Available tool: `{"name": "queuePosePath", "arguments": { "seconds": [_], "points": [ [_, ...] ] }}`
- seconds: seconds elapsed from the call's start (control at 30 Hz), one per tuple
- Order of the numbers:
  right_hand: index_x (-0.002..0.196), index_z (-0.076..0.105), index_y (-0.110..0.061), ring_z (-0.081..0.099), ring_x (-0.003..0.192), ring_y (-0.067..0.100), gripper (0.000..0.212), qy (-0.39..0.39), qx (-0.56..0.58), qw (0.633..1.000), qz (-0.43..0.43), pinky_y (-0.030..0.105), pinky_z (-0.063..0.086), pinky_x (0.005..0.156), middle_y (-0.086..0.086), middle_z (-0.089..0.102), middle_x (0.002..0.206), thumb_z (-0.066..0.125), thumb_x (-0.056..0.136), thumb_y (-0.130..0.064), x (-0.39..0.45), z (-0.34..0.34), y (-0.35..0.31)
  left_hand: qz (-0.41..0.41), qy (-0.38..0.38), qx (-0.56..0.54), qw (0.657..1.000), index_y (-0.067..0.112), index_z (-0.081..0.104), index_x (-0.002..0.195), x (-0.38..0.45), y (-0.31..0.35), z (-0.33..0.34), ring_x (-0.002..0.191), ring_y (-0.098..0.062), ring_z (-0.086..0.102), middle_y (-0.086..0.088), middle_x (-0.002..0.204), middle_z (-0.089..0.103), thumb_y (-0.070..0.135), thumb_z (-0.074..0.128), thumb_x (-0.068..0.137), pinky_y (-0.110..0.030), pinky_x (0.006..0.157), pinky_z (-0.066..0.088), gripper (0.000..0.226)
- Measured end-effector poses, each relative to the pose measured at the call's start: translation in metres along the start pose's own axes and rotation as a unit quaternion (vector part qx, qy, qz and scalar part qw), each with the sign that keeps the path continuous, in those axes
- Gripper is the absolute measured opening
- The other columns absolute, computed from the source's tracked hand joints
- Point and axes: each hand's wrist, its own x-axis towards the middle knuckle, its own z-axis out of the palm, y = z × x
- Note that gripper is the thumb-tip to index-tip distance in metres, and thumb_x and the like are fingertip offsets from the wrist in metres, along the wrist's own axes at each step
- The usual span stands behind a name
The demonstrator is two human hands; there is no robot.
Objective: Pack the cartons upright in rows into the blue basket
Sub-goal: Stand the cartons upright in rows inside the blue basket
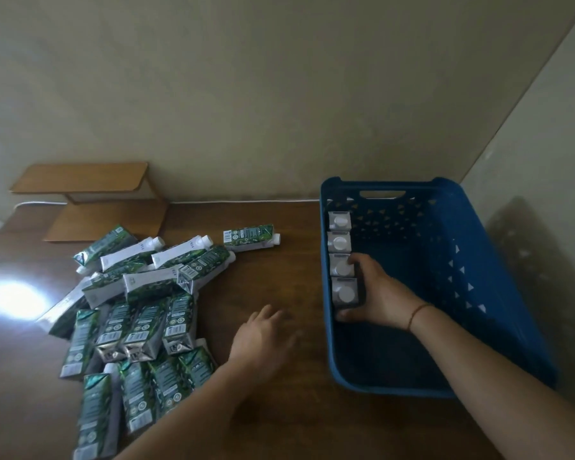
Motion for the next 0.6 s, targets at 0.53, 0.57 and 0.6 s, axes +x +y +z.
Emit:
{"name": "queuePosePath", "arguments": {
  "seconds": [0.53, 0.57, 0.6],
  "points": [
    [0.132, 0.044, -0.033, 0.055, 0.111, 0.016, 0.044, -0.076, -0.292, 0.909, -0.286, 0.039, 0.051, 0.087, -0.006, 0.057, 0.123, 0.051, 0.092, -0.049, -0.017, 0.057, -0.184, -0.22, 0.107, 0.099, 0.965, 0.028, 0.002, 0.156, -0.09, -0.051, 0.039, 0.139, -0.041, 0.02, -0.01, 0.165, 0.001, 0.037, 0.047, 0.087, -0.048, 0.106, 0.026, 0.083],
    [0.137, 0.04, -0.033, 0.055, 0.115, 0.02, 0.05, -0.142, -0.343, 0.894, -0.251, 0.04, 0.051, 0.089, -0.003, 0.055, 0.129, 0.051, 0.092, -0.05, -0.014, 0.066, -0.187, -0.209, 0.109, 0.104, 0.966, 0.029, 0.004, 0.156, -0.091, -0.048, 0.037, 0.139, -0.042, 0.022, -0.011, 0.165, 0.001, 0.032, 0.048, 0.087, -0.048, 0.106, 0.028, 0.081],
    [0.141, 0.038, -0.031, 0.054, 0.118, 0.023, 0.054, -0.198, -0.375, 0.879, -0.219, 0.04, 0.05, 0.09, 0.0, 0.053, 0.133, 0.052, 0.092, -0.048, -0.01, 0.074, -0.189, -0.199, 0.104, 0.105, 0.969, 0.03, 0.005, 0.155, -0.092, -0.048, 0.038, 0.138, -0.043, 0.021, -0.01, 0.164, -0.001, 0.028, 0.049, 0.087, -0.047, 0.106, 0.029, 0.082]
  ]
}}
